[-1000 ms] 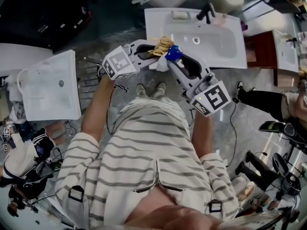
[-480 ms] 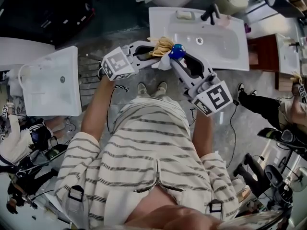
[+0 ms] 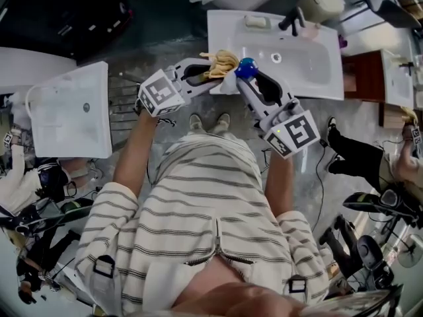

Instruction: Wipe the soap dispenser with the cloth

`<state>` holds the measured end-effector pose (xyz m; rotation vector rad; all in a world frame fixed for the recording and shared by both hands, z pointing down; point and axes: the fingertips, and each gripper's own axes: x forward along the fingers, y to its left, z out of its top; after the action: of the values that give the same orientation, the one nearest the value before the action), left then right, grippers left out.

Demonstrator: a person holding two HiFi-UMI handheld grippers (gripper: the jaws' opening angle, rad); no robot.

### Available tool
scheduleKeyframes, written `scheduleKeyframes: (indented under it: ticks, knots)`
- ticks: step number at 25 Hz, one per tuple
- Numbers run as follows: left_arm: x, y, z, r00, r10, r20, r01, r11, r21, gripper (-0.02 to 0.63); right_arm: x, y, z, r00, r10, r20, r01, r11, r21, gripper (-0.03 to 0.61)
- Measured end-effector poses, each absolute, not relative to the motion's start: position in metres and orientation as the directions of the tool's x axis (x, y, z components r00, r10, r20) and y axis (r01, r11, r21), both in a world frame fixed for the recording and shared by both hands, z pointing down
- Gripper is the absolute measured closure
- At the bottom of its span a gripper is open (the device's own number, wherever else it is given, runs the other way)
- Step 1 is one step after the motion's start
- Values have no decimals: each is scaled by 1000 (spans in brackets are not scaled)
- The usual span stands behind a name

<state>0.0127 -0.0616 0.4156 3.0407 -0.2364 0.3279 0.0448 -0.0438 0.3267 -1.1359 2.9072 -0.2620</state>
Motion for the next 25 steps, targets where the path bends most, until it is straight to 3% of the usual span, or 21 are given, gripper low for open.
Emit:
scheduleKeyframes:
  ticks: [10,25]
  knots:
    - [6,-71,402,962,-213,171,-227,-972,64,503,49,-57,328,-704,-707,59,-706,690,-160,453]
    - [3,-72,402,851,-511,124,-524,-844,114,503,60,-71,341,-594,-795,120,-803,579,-141,453]
